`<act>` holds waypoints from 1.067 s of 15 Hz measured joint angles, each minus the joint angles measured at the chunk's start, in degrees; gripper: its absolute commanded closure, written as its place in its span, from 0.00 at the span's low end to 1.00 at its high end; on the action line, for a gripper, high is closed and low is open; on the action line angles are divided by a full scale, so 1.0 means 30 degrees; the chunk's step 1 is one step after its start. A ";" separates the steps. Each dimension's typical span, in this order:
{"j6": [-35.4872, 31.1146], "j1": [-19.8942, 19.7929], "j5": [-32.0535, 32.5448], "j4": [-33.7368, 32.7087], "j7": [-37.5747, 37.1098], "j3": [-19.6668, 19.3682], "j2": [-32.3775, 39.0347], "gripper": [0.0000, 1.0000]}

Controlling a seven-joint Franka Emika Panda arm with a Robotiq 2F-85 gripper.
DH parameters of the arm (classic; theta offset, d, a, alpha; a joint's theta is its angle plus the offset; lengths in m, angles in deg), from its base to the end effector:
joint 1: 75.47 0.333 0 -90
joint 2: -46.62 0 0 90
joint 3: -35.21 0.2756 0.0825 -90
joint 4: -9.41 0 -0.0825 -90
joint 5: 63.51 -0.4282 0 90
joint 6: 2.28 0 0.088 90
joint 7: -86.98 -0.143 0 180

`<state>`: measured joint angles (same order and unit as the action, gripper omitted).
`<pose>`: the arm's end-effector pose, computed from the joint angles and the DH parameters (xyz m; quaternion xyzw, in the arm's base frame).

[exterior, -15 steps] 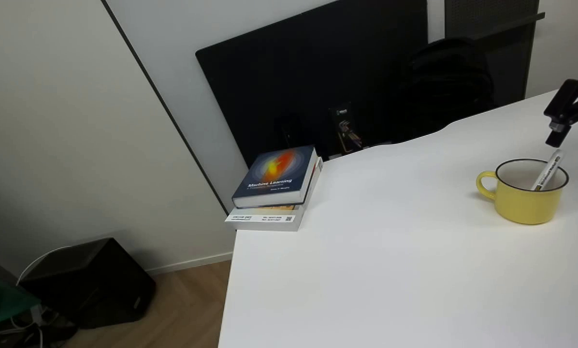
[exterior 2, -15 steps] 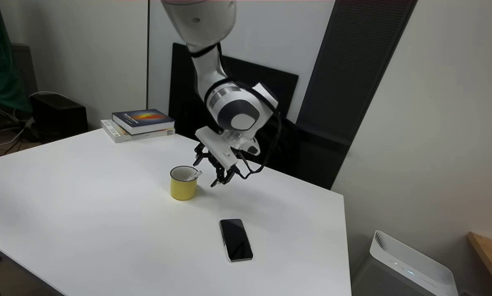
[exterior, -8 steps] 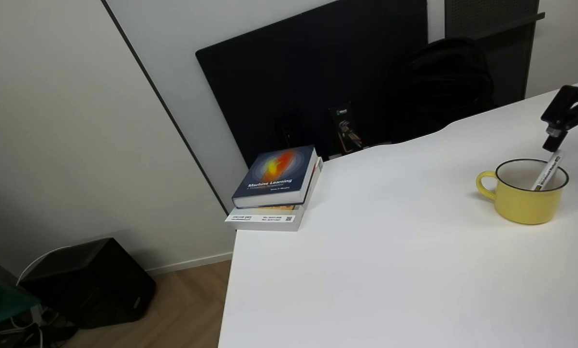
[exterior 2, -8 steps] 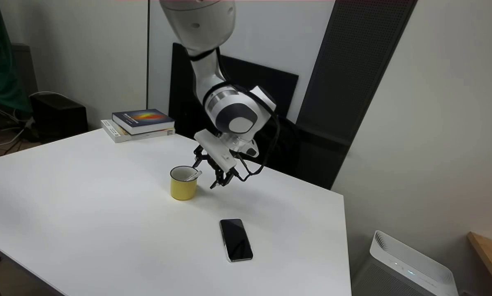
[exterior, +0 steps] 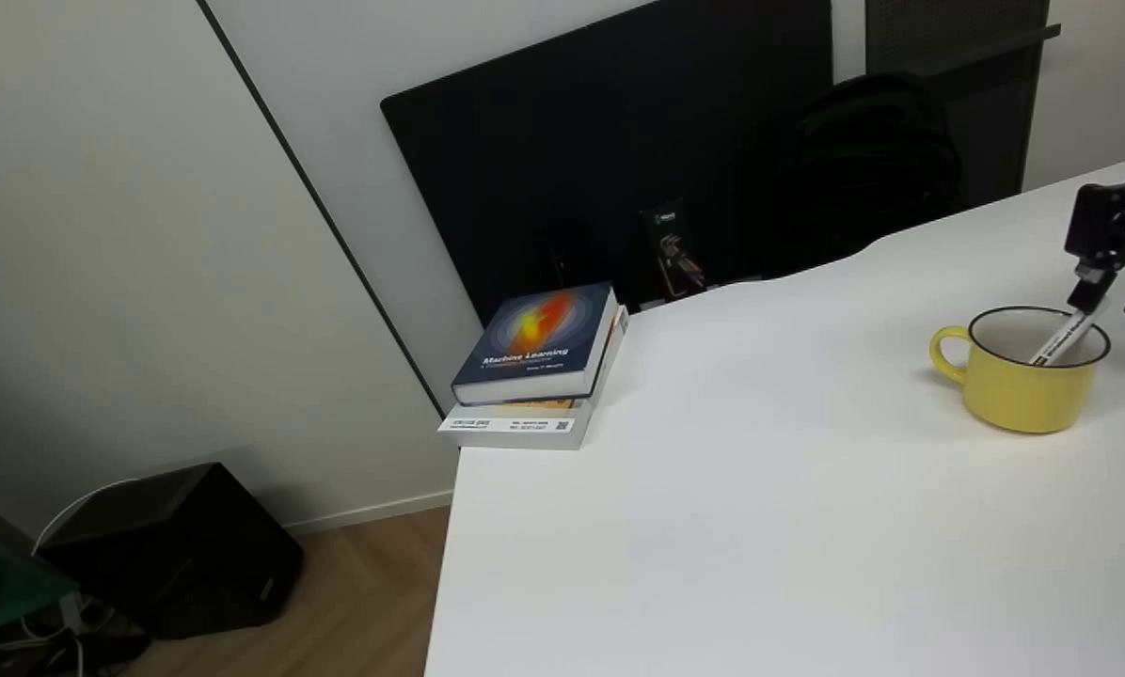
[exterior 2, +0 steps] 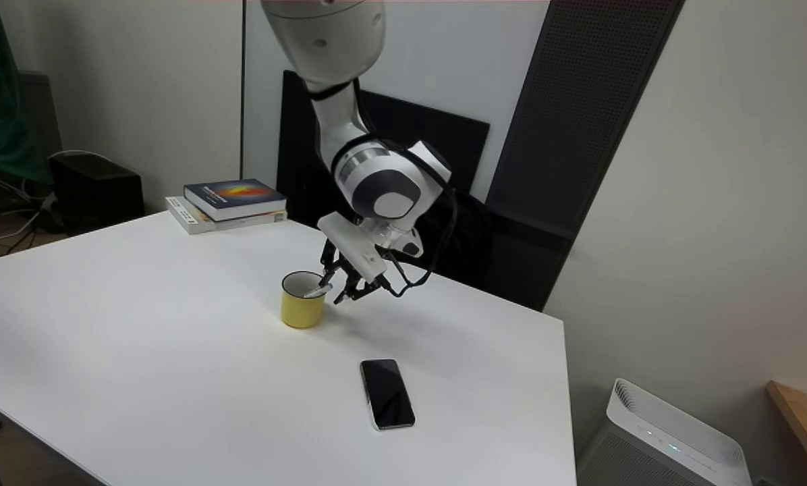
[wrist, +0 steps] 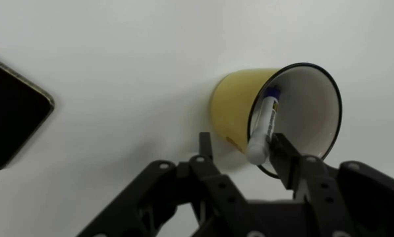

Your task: Pick the marker from the cup and put it on the table

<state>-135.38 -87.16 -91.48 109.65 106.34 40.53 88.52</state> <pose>0.6419 -0.0482 0.0469 -0.9748 0.0775 0.0335 0.2066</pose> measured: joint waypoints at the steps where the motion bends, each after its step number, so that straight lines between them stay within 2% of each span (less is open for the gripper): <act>1: -0.0001 -0.0001 0.0000 -0.0028 0.0000 0.0045 -0.0001 0.89; 3: -0.0003 -0.0001 0.0000 -0.0079 0.0001 0.0105 -0.0005 0.98; 5: 0.0017 -0.0004 -0.0007 -0.0136 0.0001 0.0195 -0.0028 0.95; 16: 0.1223 0.0196 0.0655 -0.0949 -0.0161 0.0329 -0.0017 0.95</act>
<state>-131.72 -86.57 -89.51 106.80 105.86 41.52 88.47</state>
